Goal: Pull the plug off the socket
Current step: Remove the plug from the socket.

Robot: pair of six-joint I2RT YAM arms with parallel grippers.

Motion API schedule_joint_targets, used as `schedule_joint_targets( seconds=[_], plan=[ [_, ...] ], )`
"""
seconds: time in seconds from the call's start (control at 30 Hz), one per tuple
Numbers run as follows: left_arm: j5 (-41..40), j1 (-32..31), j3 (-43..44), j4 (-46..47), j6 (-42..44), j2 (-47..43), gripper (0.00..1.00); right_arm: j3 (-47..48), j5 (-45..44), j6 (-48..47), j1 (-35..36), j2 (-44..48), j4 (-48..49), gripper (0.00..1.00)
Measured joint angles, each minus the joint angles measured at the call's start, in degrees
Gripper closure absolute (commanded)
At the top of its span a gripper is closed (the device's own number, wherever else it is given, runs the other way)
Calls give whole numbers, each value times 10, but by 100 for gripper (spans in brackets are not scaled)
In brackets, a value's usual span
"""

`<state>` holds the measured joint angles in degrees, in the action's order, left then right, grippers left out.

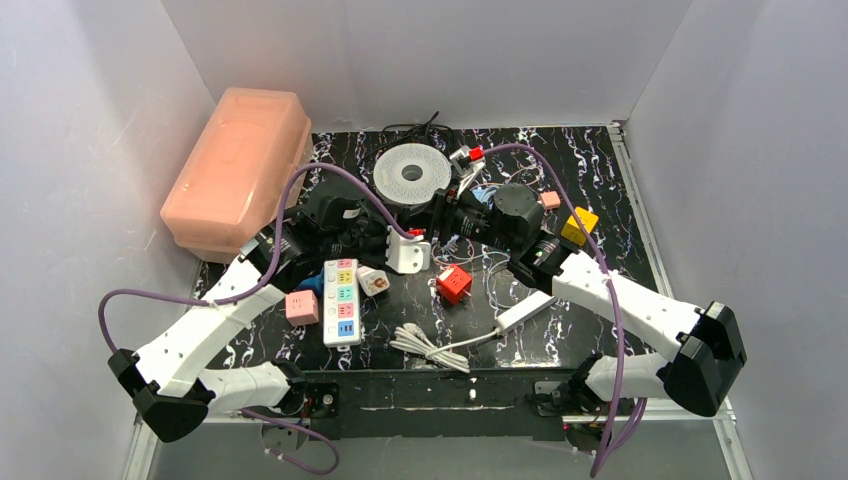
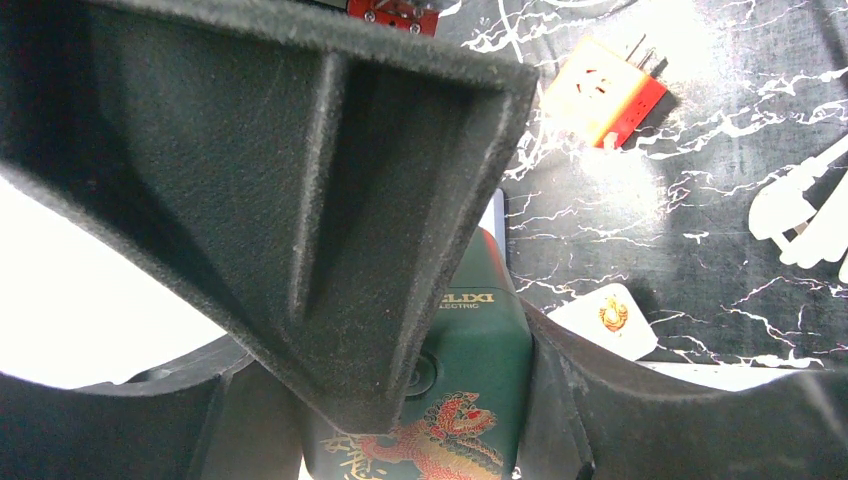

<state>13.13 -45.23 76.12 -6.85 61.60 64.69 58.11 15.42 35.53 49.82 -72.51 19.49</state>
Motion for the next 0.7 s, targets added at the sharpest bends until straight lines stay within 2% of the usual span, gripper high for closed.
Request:
schedule_joint_targets(
  seconds=[0.03, 0.07, 0.13, 0.17, 0.23, 0.7],
  plan=[
    [0, 0, 0, 0, 0, 0, 63, 0, 0, 0, 0, 0, 0, 99],
    [0, 0, 0, 0, 0, 0, 53, 0, 0, 1, 0, 0, 0, 99],
    [1, 0, 0, 1, -1, -1, 16, 0, 0, 1, 0, 1, 0, 99],
    [3, 0, 0, 2, -1, -2, 4, 0, 0, 1, 0, 3, -1, 99],
    [8, -2, 0, 16, 2, -3, 2, -1, 3, 3, 1, 8, -9, 99],
    [7, -7, -31, 56, -11, -48, 2, -31, 4, 3, -20, 73, -50, 99]
  ],
)
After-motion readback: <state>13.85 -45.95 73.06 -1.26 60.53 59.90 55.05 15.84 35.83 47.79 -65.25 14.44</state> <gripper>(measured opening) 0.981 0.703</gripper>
